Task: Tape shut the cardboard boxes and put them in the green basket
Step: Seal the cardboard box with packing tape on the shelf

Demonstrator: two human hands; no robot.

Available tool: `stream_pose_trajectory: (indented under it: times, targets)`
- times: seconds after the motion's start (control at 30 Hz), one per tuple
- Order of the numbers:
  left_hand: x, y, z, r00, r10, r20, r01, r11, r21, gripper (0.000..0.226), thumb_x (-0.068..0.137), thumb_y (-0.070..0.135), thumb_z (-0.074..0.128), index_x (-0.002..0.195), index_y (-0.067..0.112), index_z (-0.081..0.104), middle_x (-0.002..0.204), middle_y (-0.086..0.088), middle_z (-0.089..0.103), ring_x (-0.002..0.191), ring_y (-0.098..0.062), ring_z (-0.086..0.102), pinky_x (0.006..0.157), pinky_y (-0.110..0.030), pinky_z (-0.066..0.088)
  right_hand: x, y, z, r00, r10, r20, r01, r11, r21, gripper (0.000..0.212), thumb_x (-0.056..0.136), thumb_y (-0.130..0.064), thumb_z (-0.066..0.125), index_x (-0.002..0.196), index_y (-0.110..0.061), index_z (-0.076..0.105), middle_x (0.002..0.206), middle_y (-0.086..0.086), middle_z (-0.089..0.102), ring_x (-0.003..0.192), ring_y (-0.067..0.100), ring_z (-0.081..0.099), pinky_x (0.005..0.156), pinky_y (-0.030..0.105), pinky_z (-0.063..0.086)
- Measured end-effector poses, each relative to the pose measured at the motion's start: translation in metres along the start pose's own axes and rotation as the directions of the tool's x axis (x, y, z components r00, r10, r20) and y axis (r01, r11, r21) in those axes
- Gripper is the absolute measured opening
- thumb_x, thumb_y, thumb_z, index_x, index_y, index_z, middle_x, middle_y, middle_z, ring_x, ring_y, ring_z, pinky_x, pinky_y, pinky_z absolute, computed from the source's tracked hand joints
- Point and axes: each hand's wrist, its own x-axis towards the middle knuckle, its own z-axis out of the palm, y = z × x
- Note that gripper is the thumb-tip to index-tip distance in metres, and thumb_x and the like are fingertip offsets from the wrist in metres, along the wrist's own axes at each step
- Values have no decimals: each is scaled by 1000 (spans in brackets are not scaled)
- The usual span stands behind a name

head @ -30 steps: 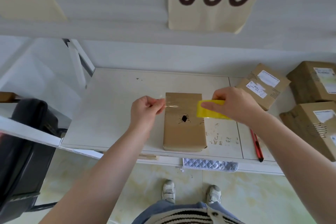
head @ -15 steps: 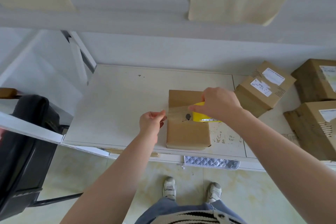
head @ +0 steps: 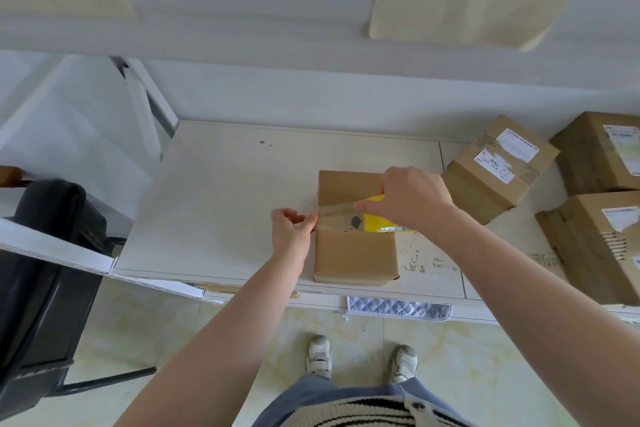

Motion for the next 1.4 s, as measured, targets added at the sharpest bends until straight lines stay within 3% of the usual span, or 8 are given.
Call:
stream_pose_trajectory:
  times: [0.07,0.17,0.23,0.33,0.53,0.63,0.87,1.4]
  targets:
    - [-1,-3,1,974,228,-16,-214,933,291,21,93,24,65,99,11,50,107,-11,56,85,-23,57,77,-32,44,1,-1,1,1000,-1,-5,1,1000,-7,56,79,-71,55,62,-18,48,57,-4,51,52,13,49,47,23,31]
    - [-4,-12,3,873,488,13,-349,605,715,20,98,31,55,98,13,62,106,-7,53,94,-30,51,78,-36,36,2,-3,1,1000,-4,-10,4,1000,-12,56,79,-71,56,62,-18,48,57,-5,51,53,12,49,47,23,31]
    - [-5,-15,4,821,568,56,-360,438,824,22,100,29,50,96,15,66,102,-7,55,92,-31,49,80,-38,31,2,-3,0,1000,3,-1,-3,1000,-15,56,78,-71,57,61,-18,47,56,-5,50,52,13,48,47,23,30]
    - [-4,-15,6,745,658,113,-418,327,848,24,99,23,51,87,12,68,86,-9,58,81,-32,50,77,-39,30,2,-4,-2,1000,15,15,-15,1000,-7,58,76,-70,59,58,-18,42,53,-5,47,49,13,44,47,24,28]
    - [1,-13,12,886,438,153,-332,367,869,37,105,41,22,83,20,43,80,0,61,75,-27,54,76,-38,31,3,-1,-8,996,-35,81,32,999,43,68,73,-79,55,55,-17,36,49,-5,39,46,15,39,47,26,28]
    - [2,-14,12,888,428,167,-334,353,874,38,105,39,16,84,20,40,71,1,60,69,-27,55,78,-38,33,0,20,-14,992,-53,113,39,992,124,67,71,-79,57,55,-17,38,51,-6,39,47,14,38,48,27,25]
    - [-1,-14,16,889,426,167,-310,291,905,40,105,40,16,84,19,42,56,4,53,58,-25,55,73,-37,29,1,61,12,980,72,187,-76,997,15,66,69,-82,58,56,-19,43,52,-7,44,50,12,47,48,25,32]
    - [-2,-12,16,923,352,154,-271,314,910,46,104,43,11,84,19,44,52,4,52,54,-25,54,75,-36,29,20,85,63,925,91,370,-186,955,230,70,66,-81,62,55,-14,44,49,-4,41,50,15,44,51,26,33]
